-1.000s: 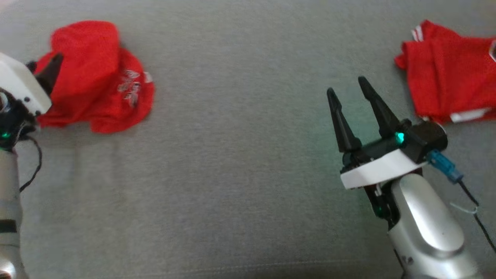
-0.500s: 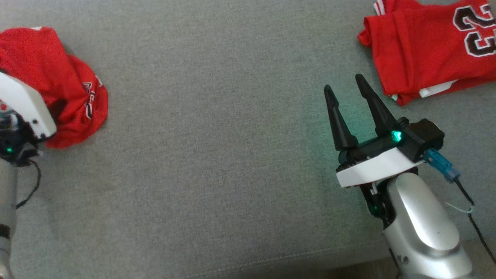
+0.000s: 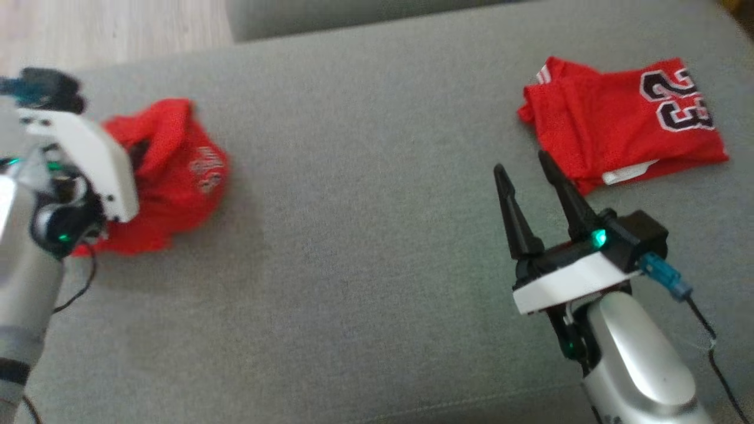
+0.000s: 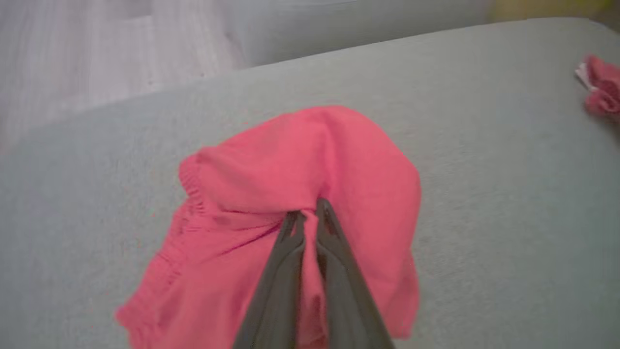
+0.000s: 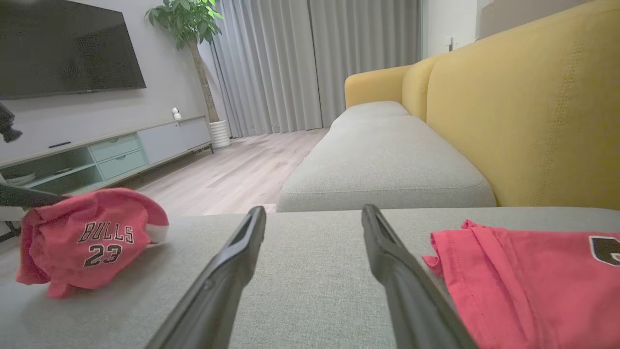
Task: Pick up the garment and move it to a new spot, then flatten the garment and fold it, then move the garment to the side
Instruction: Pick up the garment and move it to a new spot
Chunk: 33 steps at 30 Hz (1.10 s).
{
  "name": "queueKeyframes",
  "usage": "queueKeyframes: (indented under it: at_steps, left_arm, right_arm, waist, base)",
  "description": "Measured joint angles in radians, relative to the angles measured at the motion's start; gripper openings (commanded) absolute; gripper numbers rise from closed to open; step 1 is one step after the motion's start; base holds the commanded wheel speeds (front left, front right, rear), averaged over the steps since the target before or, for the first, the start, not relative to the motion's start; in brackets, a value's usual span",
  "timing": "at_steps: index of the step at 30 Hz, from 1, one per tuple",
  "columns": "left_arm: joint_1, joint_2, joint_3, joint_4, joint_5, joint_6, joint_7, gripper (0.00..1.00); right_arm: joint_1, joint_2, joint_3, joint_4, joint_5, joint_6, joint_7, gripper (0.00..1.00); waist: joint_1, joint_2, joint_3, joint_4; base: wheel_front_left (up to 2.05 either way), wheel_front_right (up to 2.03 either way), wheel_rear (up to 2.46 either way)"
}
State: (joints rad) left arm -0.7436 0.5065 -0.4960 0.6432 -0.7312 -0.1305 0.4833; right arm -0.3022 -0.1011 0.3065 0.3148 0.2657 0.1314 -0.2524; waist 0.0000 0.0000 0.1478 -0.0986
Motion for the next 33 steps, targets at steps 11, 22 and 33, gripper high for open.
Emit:
queueKeyframes:
  at_steps: [11, 22, 33]
  left_arm:
    - [-0.020, 0.015, -0.251, -0.439, -0.057, -0.001, -0.048, 0.00]
    - [0.092, -0.054, -0.487, -0.340, -0.037, -0.001, -0.301, 1.00]
    - [0.076, 0.013, -0.350, -0.383, -0.055, 0.127, -0.549, 1.00]
  right_arm:
    - [0.036, -0.007, 0.002, 0.006, 0.016, 0.000, 0.000, 1.00]
    - [0.046, -0.007, 0.012, 0.017, 0.025, 0.000, 0.000, 1.00]
    - [0.048, -0.011, -0.027, 0.004, 0.025, 0.000, 0.000, 1.00]
  waist:
    - [0.0000, 0.0000, -0.094, -0.056]
    - [0.0000, 0.0000, -0.056, -0.097]
    - [0.0000, 0.0000, -0.066, -0.025]
  base:
    - [0.00, 0.00, 0.00]
    - [0.00, 0.00, 0.00]
    - [0.00, 0.00, 0.00]
